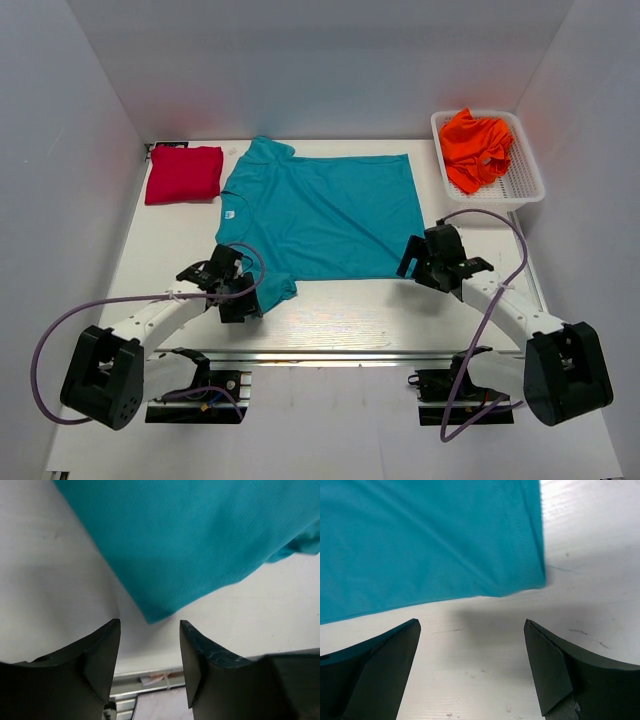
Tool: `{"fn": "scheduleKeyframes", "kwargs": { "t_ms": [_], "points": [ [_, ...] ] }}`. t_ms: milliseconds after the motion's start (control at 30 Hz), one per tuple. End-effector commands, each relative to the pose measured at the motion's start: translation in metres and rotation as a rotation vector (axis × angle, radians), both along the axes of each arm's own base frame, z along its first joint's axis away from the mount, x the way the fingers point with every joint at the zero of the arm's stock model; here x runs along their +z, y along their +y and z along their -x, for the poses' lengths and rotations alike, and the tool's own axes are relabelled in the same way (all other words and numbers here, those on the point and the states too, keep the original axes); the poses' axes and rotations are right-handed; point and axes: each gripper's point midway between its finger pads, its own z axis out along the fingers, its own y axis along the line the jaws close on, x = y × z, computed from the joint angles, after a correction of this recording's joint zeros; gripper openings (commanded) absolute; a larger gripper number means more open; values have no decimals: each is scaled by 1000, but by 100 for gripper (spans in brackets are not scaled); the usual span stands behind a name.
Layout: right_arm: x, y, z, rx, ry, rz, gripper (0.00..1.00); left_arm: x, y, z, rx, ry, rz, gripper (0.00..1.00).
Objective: Fold and stack the t-shirts
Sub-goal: Grap the side of the flattened tshirt closest away from the robot with both arms
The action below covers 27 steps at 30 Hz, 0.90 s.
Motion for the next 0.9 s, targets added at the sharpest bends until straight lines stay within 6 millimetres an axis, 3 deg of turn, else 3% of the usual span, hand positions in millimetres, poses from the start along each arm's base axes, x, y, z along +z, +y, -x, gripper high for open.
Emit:
{"fn": "scheduleKeyframes", "kwargs": {
  "t_ms": [0, 167, 300, 400, 433, 600, 867],
  "points": [
    [-13, -13, 5, -42, 40, 24, 90, 1, -5, -22, 3, -82, 6, 60],
    [-20, -29, -1, -91, 43, 45, 90, -6, -19, -32, -32, -100, 56, 51],
    [-29, -33, -6, -113, 53, 10, 90, -15, -19, -31, -52, -72, 36, 37],
    [-32, -25, -11, -111, 57, -58, 90, -20, -16, -27, -62, -43, 21, 15],
    [-33, -24, -12, -106, 61, -67, 90, -21, -15, -23, -62, -30, 16, 0],
    [-29, -27, -22, -127, 36, -96, 90, -11, -11, -18, -58, -43, 11, 0],
    [-36, -51, -13, -173, 63, -21, 70, 16, -2, -11, 6, -96, 12, 0]
  ]
}}
